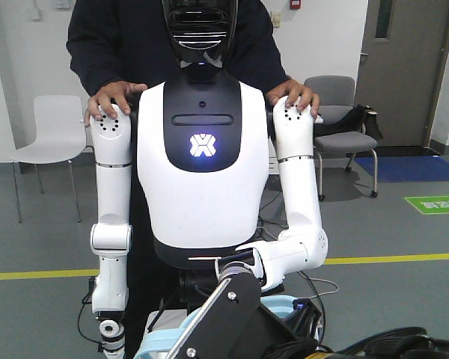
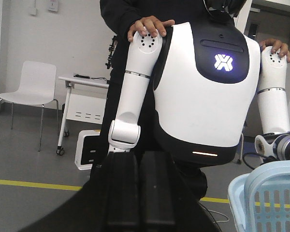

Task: Pick snacks and fruit into basket

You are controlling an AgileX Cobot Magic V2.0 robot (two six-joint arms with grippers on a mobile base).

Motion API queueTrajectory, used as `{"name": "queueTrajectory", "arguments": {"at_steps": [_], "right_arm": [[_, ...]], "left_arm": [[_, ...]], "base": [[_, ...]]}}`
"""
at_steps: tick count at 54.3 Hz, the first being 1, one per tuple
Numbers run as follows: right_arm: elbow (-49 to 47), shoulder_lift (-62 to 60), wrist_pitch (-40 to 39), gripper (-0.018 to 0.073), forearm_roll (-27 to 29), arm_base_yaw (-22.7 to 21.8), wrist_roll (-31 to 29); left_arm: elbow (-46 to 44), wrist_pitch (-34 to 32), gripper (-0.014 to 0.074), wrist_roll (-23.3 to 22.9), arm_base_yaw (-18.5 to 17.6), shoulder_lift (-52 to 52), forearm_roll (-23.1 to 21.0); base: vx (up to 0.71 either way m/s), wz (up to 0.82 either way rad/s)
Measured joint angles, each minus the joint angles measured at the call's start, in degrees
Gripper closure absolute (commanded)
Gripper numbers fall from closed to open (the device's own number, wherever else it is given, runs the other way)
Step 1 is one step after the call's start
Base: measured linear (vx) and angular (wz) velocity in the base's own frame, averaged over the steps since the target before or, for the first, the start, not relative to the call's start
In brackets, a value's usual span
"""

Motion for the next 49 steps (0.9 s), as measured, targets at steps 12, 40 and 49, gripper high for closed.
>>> {"name": "queueTrajectory", "arguments": {"at_steps": [12,40,49], "right_arm": [[0.1,-7.1,7.3,0.0569,-1.5,-0.7,-0.4],[40.7,-48.9,-9.6,0.0569,11.5,-22.5,2.9],[50.6,-60.9,-11.9,0.0569,15.8,-32.7,2.9]], "left_arm": [[0.0,0.0,0.0603,0.0,0.0,0.0,0.0],[0.0,0.0,0.0603,0.0,0.0,0.0,0.0],[0.0,0.0,0.0603,0.0,0.0,0.0,0.0]], "base": [[0.0,0.0],[0.0,0.0],[0.0,0.0]]}}
